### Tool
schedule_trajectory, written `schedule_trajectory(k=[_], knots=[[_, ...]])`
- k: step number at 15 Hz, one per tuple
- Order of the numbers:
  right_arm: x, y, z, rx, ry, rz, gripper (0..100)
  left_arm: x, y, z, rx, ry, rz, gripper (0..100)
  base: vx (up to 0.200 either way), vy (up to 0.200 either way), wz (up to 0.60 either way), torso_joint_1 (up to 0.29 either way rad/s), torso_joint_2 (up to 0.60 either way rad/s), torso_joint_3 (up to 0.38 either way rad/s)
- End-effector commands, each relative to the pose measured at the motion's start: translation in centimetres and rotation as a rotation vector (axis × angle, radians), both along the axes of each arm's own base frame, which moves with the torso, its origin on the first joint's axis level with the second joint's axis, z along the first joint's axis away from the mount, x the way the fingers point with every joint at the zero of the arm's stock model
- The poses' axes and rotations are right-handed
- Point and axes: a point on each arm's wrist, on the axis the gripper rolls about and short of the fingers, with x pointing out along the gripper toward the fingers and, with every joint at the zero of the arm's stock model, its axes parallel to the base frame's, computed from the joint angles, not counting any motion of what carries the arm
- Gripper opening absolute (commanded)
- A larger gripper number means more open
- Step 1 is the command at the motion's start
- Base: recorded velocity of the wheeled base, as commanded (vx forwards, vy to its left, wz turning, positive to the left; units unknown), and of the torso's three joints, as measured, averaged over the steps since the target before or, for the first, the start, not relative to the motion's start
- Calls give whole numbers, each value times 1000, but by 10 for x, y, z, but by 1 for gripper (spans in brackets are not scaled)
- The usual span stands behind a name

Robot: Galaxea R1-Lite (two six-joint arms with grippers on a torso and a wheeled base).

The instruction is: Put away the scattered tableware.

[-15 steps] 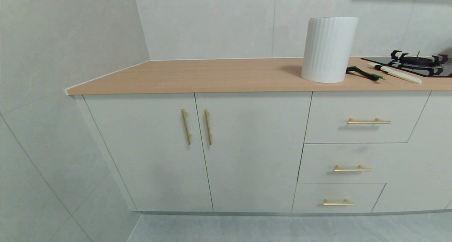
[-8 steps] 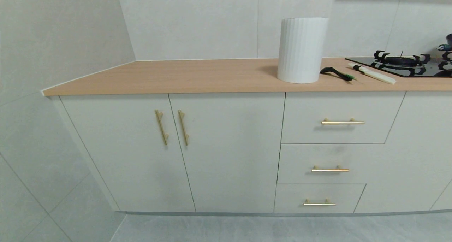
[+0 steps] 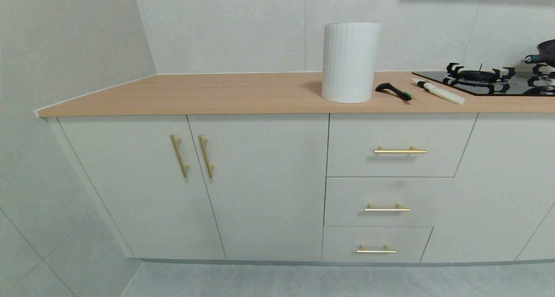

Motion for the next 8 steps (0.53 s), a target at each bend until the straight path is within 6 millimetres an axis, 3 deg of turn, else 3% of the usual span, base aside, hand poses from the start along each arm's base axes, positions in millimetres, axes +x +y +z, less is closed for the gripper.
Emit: schedule_trajectory(k=[1, 2, 8], knots=[[0, 0, 0, 0, 3, 2, 100, 0, 0, 0, 0, 0, -1, 100, 200, 0, 0, 7, 2, -2], [0, 0, 0, -1, 5, 2, 100, 0, 0, 0, 0, 0, -1, 100, 200, 0, 0, -7, 2, 7], [0, 0, 0, -14, 2, 4, 100, 0, 0, 0, -3, 0, -1, 100, 0, 0, 0, 0, 0, 0]])
